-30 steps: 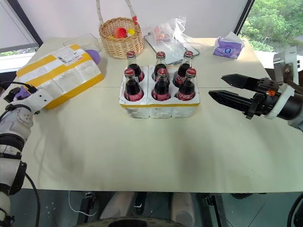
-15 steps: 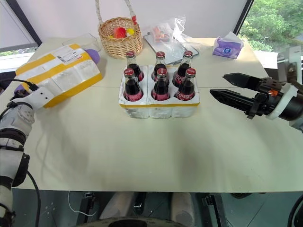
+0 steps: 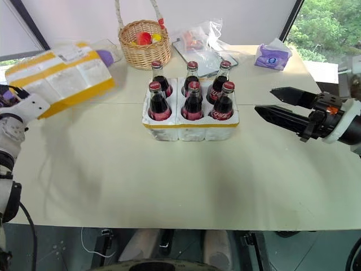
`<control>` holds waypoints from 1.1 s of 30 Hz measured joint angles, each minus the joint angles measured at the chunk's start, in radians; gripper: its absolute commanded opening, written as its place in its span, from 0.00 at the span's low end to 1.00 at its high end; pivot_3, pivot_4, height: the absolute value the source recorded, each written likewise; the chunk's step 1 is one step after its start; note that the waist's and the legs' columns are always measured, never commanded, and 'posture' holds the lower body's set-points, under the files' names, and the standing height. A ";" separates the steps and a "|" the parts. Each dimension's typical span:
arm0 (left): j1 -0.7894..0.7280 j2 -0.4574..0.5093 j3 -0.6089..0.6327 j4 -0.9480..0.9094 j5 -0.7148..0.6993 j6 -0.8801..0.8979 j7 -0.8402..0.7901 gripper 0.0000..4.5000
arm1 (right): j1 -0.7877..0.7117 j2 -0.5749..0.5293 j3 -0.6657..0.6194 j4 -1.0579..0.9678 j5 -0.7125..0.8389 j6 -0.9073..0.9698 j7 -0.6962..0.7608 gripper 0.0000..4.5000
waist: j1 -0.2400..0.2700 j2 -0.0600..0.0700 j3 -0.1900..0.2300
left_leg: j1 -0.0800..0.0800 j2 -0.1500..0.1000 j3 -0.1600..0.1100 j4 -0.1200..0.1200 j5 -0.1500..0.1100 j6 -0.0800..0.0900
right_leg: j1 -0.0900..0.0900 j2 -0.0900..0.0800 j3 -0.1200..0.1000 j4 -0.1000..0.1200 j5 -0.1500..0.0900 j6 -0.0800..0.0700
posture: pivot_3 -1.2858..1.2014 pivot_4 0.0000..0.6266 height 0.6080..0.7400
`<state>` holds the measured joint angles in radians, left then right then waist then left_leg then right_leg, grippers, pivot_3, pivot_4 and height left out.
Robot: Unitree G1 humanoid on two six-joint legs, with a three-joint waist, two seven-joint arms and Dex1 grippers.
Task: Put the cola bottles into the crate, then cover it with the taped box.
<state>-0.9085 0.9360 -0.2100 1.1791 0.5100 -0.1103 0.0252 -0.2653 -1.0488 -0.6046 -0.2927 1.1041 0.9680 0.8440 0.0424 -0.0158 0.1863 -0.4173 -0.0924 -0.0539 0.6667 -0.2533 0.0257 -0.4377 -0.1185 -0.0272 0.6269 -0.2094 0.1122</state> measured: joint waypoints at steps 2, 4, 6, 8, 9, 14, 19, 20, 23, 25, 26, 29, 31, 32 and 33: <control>-0.019 0.020 0.016 -0.056 -0.019 -0.030 -0.035 0.16 | 0.002 -0.003 0.000 0.003 -0.013 -0.006 0.009 1.00 | -0.001 0.000 0.000 | -0.001 0.000 0.000 0.000 0.000 0.000 | -0.001 0.000 0.000 0.000 0.000 0.000 | 0.52 0.24 1.00; -0.037 0.028 0.036 -0.123 -0.041 -0.050 -0.082 0.16 | 0.006 -0.003 0.000 0.011 -0.026 -0.012 0.015 1.00 | -0.002 0.000 0.000 | -0.002 0.000 0.000 0.000 0.000 0.000 | -0.001 0.000 0.000 0.000 0.000 0.000 | 0.52 0.24 1.00; -0.044 0.033 0.051 -0.212 -0.069 -0.066 -0.137 0.16 | 0.010 -0.003 0.001 0.019 -0.040 -0.015 0.023 1.00 | -0.003 0.000 0.000 | -0.002 0.000 0.000 0.000 0.000 0.000 | -0.002 0.000 0.000 0.000 0.000 0.000 | 0.52 0.24 1.00; -0.045 0.033 0.063 -0.323 -0.098 -0.065 -0.221 0.16 | 0.014 -0.003 0.003 0.022 -0.046 -0.015 0.031 1.00 | -0.004 0.000 0.000 | -0.003 0.000 0.000 0.000 0.000 0.000 | -0.003 0.000 0.000 0.000 0.000 0.000 | 0.52 0.24 1.00; -0.045 0.032 0.066 -0.383 -0.111 -0.051 -0.264 0.16 | 0.015 -0.003 0.005 0.022 -0.051 -0.015 0.034 1.00 | -0.005 0.000 0.000 | -0.003 0.000 0.000 0.000 0.000 0.000 | -0.003 0.000 0.000 0.000 0.000 0.000 | 0.52 0.24 1.00; -0.051 -0.040 0.066 -0.754 -0.150 0.110 -0.471 0.16 | 0.013 -0.001 0.021 0.023 -0.063 -0.017 0.044 1.00 | -0.002 0.000 0.000 | -0.004 0.000 0.000 0.001 0.000 0.000 | -0.003 0.000 0.000 -0.001 0.000 0.000 | 0.52 0.24 1.00; -0.090 -0.151 0.001 -1.044 -0.138 0.269 -0.619 0.16 | 0.015 0.013 0.041 0.023 -0.072 -0.021 0.036 1.00 | -0.007 0.000 0.000 | -0.005 0.000 0.001 0.001 0.000 0.001 | -0.003 0.002 0.000 0.000 0.000 0.000 | 0.52 0.24 1.00; -0.096 -0.167 -0.013 -1.080 -0.130 0.293 -0.638 0.16 | 0.017 0.016 0.041 0.023 -0.073 -0.022 0.033 1.00 | -0.009 0.000 0.000 | -0.004 0.000 0.001 0.001 0.000 0.001 | -0.003 0.002 0.000 0.000 0.000 0.000 | 0.52 0.24 1.00; -0.106 -0.183 -0.049 -1.154 -0.092 0.347 -0.686 0.16 | 0.031 0.023 0.040 0.021 -0.073 -0.022 0.025 1.00 | -0.013 0.000 0.000 | -0.004 0.000 0.001 0.001 0.001 0.001 | -0.003 0.004 0.000 0.000 0.000 0.000 | 0.52 0.24 1.00; -0.109 -0.179 -0.070 -1.172 -0.048 0.373 -0.717 0.16 | 0.034 0.030 0.038 0.020 -0.070 -0.021 0.016 1.00 | -0.015 0.000 0.000 | -0.004 0.000 0.001 0.001 0.001 0.001 | -0.003 0.005 0.000 0.000 0.000 0.000 | 0.52 0.24 1.00; -0.109 -0.175 -0.082 -1.178 -0.028 0.385 -0.730 0.16 | 0.035 0.031 0.038 0.019 -0.068 -0.021 0.012 1.00 | -0.014 0.000 0.000 | -0.003 0.000 0.001 0.001 0.001 0.001 | -0.003 0.005 0.000 0.000 0.000 0.000 | 0.52 0.24 1.00; -0.109 -0.158 -0.103 -1.208 0.020 0.409 -0.791 0.16 | 0.041 0.041 0.022 0.012 -0.060 -0.021 -0.003 1.00 | -0.010 0.000 0.000 | -0.003 0.000 0.001 0.001 0.001 0.001 | -0.002 0.005 0.000 0.000 0.000 0.000 | 0.52 0.24 1.00; -0.109 -0.145 -0.102 -1.252 0.030 0.429 -0.837 0.16 | 0.058 0.044 0.008 0.009 -0.059 -0.021 -0.011 1.00 | -0.006 0.000 0.000 | -0.003 0.000 0.001 0.001 0.001 0.001 | -0.003 0.005 0.000 0.000 0.000 0.000 | 0.52 0.24 1.00; -0.109 -0.145 -0.100 -1.274 0.030 0.437 -0.854 0.16 | 0.060 0.049 0.003 0.008 -0.059 -0.021 -0.015 1.00 | -0.005 0.000 0.000 | -0.003 0.000 0.001 0.001 0.001 0.001 | -0.002 0.005 0.000 0.000 0.000 0.000 | 0.52 0.24 1.00; -0.109 -0.145 -0.100 -1.296 0.028 0.442 -0.871 0.16 | 0.063 0.050 0.003 0.005 -0.059 -0.021 -0.017 1.00 | -0.003 0.000 0.000 | -0.004 0.000 0.001 0.001 0.001 0.001 | -0.002 0.005 0.000 0.000 0.000 0.000 | 0.52 0.24 1.00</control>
<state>-1.0178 0.7909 -0.3096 -0.1171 0.5381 0.3318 -0.8460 -0.2027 -0.9993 -0.6020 -0.2873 1.0454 0.9474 0.8267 0.0390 -0.0159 0.1860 -0.4208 -0.0921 -0.0533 0.6677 -0.2526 0.0266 -0.4401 -0.1137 -0.0272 0.6269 -0.2094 0.1121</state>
